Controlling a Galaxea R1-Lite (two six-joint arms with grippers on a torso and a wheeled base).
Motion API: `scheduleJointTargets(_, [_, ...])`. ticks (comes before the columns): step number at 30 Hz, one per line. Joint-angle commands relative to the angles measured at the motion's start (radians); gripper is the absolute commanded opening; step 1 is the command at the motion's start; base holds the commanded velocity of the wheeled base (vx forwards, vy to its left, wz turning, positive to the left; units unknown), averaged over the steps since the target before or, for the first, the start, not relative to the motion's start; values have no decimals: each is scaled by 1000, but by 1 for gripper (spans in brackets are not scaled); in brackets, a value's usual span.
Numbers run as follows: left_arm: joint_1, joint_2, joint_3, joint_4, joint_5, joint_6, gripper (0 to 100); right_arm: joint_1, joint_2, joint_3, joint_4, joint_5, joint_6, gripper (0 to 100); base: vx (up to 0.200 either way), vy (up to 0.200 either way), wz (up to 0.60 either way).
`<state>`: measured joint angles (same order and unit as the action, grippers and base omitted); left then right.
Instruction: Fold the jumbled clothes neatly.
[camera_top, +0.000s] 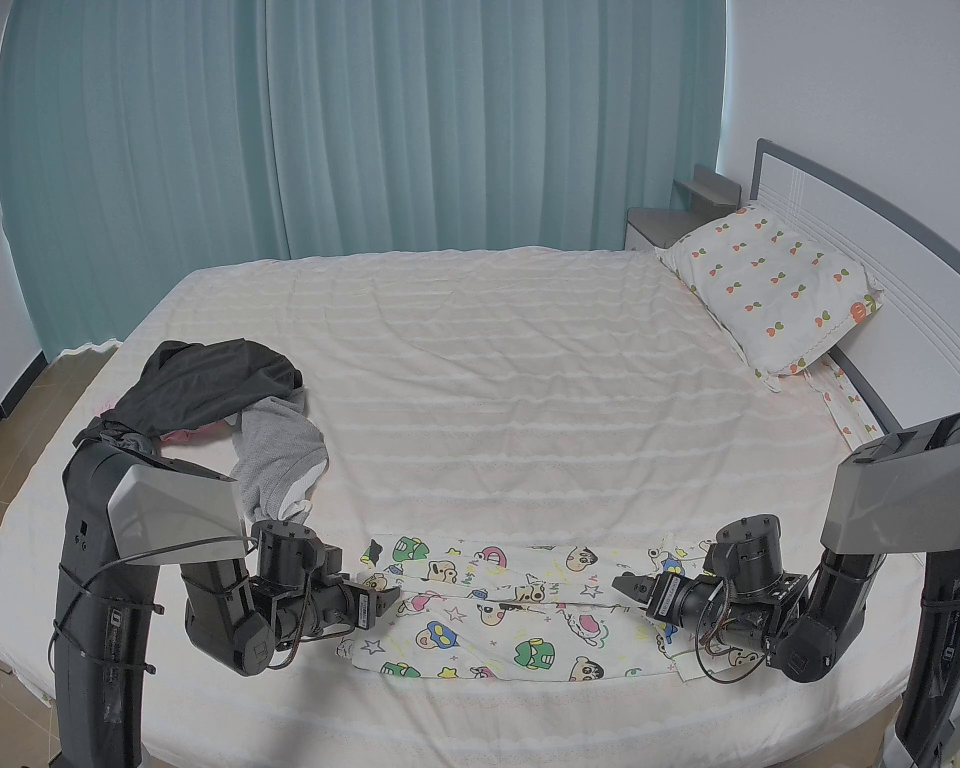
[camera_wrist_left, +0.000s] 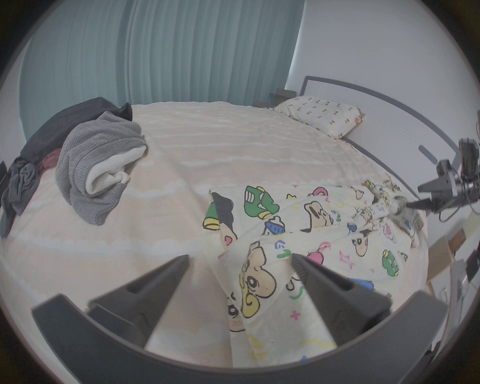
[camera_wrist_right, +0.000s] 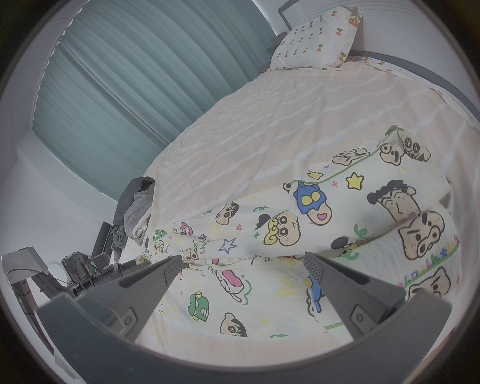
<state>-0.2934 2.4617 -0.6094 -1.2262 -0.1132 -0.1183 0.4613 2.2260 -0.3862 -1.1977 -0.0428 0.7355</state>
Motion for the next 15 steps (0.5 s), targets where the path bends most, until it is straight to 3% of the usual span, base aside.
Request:
scheduleJointTargets(1, [25, -93, 42, 2, -11, -52, 100, 2, -5, 4, 0, 0, -1, 100, 0, 0, 0])
scheduleJointTargets(5, [57, -135, 69, 2, -19, -61, 100, 2, -6, 4, 0, 0, -1, 100, 0, 0, 0])
scheduleJointTargets(8, [109, -187, 120, 16, -92, -77, 100, 4, -11, 4, 0, 1, -1, 100, 0, 0, 0])
scheduleJointTargets(11, [140, -251, 120, 94, -161, -167, 100, 5, -9, 4, 0, 1, -1, 100, 0, 0, 0])
scheduleJointTargets(15, [145, -297, 48, 231, -187, -241, 100, 10, -9, 6, 0, 1, -1, 100, 0, 0, 0])
